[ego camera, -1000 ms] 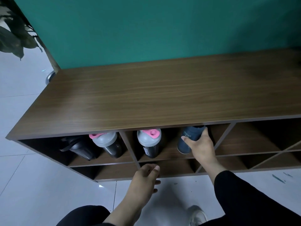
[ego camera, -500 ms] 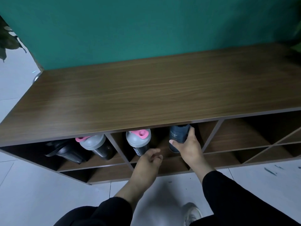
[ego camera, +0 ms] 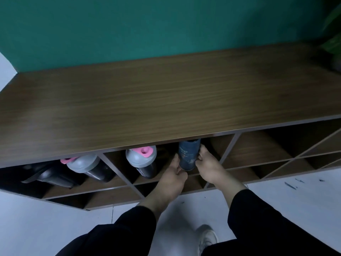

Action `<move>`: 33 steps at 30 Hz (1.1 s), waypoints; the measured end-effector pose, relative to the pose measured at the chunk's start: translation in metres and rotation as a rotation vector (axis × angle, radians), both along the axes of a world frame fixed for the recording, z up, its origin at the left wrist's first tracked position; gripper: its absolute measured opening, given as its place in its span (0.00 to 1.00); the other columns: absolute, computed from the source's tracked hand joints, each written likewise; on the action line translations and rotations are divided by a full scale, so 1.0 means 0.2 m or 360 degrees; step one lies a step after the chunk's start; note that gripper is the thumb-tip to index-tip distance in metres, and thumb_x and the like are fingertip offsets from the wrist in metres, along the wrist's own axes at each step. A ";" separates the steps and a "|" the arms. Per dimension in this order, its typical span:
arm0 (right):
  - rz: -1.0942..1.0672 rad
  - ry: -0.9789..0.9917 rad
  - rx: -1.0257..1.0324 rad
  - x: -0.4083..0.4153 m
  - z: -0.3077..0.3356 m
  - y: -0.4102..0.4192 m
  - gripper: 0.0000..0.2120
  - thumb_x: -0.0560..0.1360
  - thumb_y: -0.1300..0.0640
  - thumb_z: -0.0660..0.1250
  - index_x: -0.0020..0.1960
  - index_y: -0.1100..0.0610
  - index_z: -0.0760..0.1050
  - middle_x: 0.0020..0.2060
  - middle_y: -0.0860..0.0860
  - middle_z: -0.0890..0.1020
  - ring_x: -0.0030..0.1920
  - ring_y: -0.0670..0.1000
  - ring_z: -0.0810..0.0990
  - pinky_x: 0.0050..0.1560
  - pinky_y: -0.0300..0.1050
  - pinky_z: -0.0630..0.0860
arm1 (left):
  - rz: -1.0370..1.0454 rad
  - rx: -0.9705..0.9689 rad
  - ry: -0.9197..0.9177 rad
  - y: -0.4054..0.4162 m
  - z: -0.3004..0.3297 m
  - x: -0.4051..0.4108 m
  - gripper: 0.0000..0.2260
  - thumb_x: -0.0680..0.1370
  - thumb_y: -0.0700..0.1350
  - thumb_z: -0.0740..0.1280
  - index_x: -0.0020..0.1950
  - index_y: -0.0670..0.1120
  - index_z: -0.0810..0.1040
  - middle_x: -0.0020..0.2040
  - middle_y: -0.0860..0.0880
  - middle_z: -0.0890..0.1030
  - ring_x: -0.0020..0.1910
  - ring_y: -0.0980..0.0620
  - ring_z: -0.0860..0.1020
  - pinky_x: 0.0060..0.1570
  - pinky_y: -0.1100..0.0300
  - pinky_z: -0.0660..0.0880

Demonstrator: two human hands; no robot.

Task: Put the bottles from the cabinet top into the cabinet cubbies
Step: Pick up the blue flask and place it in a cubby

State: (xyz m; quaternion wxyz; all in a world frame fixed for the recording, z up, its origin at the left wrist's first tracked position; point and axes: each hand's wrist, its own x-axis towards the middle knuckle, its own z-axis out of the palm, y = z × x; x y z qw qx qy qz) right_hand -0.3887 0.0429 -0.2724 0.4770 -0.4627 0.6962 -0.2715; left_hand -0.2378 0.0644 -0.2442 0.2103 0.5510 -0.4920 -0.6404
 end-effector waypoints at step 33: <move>-0.0201 -0.0088 -0.0182 0.00 0.06 0.05 0.23 0.82 0.66 0.53 0.75 0.53 0.64 0.63 0.49 0.77 0.61 0.43 0.77 0.71 0.45 0.69 | -0.0107 -0.0017 0.0032 -0.12 -0.14 -0.09 0.38 0.76 0.37 0.61 0.85 0.53 0.53 0.77 0.57 0.72 0.73 0.60 0.72 0.79 0.52 0.64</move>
